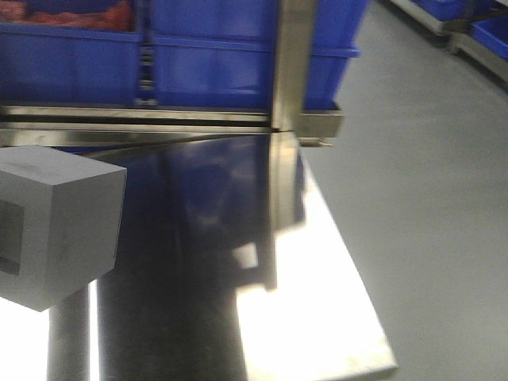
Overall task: Sort gray base to blue bin
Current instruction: 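Drive the base away from the table holding the block in the left gripper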
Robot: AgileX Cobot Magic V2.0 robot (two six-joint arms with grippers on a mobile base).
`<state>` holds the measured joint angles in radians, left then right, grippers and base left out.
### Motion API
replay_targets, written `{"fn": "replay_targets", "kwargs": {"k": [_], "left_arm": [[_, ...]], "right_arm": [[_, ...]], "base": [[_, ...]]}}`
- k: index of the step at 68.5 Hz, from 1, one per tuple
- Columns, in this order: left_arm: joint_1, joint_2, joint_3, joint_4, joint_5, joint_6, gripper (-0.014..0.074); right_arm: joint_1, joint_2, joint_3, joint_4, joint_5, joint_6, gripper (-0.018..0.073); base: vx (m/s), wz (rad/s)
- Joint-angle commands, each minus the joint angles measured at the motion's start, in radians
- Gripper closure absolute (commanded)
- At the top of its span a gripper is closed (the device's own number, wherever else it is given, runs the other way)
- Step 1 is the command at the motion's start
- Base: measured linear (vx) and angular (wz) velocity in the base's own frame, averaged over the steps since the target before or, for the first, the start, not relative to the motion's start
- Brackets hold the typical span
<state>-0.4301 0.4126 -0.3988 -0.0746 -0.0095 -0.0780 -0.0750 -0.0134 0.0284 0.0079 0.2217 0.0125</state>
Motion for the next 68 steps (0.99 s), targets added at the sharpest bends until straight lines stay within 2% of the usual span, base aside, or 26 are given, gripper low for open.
{"fn": "replay_targets", "kwargs": {"k": [1, 34, 68], "left_arm": [[-0.005, 0.001, -0.03, -0.005, -0.108, -0.006, 0.0594], [-0.005, 0.001, -0.03, -0.005, -0.108, -0.006, 0.0594], [-0.005, 0.001, -0.03, -0.005, -0.108, -0.006, 0.0594]], "right_arm": [[-0.005, -0.009, 0.001, -0.008, -0.075, -0.012, 0.0564], [-0.005, -0.009, 0.001, -0.008, -0.075, -0.012, 0.0564], [-0.005, -0.009, 0.001, -0.008, -0.075, -0.012, 0.0564]], "base": [[-0.12, -0.67], [-0.12, -0.77], [-0.03, -0.57]]}}
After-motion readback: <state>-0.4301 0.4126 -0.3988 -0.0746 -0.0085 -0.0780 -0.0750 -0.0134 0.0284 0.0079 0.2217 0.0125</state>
